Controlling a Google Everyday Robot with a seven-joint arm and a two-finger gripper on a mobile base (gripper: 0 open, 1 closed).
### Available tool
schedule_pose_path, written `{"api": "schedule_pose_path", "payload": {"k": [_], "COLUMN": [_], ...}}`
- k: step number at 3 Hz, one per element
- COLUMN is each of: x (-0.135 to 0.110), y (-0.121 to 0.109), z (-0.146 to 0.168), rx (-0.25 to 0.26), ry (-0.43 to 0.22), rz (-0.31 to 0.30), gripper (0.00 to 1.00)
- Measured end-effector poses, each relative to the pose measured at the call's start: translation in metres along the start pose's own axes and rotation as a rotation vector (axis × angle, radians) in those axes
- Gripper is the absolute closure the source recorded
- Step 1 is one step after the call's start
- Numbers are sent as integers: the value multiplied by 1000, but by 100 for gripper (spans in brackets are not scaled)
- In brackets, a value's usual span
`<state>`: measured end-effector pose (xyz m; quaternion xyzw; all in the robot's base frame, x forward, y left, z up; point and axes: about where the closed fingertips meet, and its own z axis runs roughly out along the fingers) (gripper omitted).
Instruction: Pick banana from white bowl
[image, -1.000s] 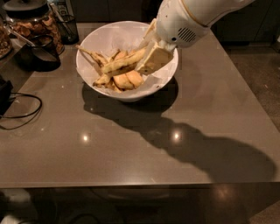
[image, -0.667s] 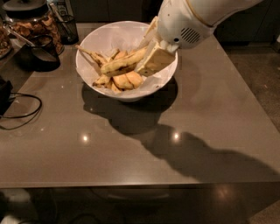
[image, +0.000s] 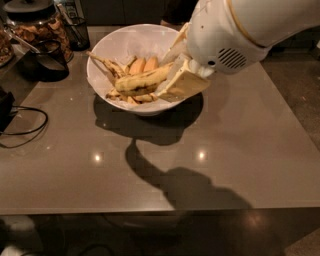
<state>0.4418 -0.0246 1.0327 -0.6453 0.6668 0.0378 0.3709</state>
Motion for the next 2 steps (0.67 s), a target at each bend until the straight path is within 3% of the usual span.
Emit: {"api": "schedule_pose_path", "payload": {"k": [1,2], "x": [-7,-15], "y": [20,22], "z": [-21,-28], "rx": [45,57], "ry": [15,9], "rz": [15,0], "gripper": [100,100]}}
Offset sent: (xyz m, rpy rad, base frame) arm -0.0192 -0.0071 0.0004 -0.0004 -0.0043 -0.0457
